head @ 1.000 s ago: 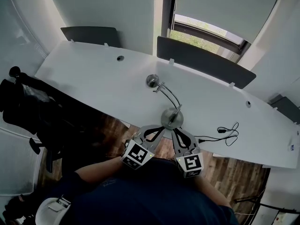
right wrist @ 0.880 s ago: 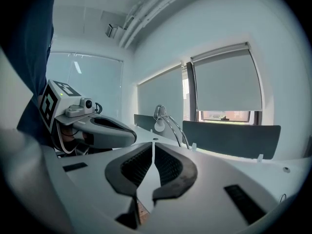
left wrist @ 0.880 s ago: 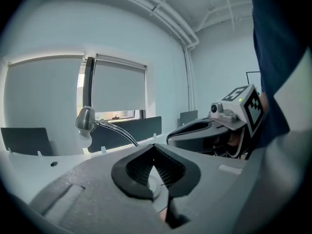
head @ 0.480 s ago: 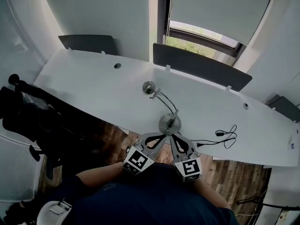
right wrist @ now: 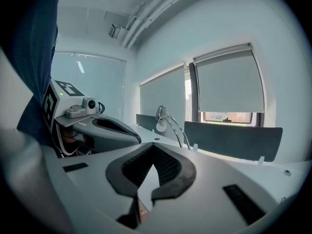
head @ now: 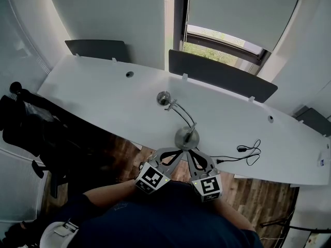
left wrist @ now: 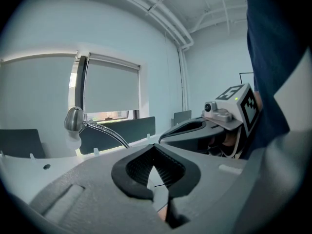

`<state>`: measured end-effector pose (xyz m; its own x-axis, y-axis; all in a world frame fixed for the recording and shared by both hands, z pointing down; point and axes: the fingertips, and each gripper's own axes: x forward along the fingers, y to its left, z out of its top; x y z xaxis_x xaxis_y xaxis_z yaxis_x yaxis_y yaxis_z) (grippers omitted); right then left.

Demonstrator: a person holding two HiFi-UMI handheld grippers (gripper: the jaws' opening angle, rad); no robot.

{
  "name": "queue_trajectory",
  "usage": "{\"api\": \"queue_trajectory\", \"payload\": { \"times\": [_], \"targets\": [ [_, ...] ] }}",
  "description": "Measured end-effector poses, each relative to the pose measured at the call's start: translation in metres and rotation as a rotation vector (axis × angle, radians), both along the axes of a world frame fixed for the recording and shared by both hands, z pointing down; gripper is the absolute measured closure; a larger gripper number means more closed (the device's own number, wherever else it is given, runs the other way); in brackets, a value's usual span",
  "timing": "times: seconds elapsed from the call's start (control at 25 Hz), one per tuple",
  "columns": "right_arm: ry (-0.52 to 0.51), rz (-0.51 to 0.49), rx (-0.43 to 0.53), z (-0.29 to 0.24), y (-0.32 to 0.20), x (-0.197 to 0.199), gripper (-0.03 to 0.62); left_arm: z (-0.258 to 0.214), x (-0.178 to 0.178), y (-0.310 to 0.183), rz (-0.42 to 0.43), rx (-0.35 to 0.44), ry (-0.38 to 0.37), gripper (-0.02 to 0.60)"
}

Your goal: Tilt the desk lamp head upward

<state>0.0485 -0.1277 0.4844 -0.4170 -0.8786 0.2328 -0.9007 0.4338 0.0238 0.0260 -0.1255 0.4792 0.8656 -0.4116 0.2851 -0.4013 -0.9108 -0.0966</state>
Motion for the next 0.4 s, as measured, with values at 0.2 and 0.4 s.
{"api": "queue_trajectory", "payload": {
  "times": [0.2,0.4],
  "targets": [
    [-0.009,-0.001,-0.009,0.0009,0.0012,-0.0009,0.583,-0.0036,0.0010,-0.0001,-0.007,0.000,0.018,0.575],
    [-0.014,-0.011,-0.001,-0.0001,0.0006,-0.0006,0.583,-0.0031,-0.0008,-0.0003,-0.004,-0.003,-0.028,0.575]
  ]
}}
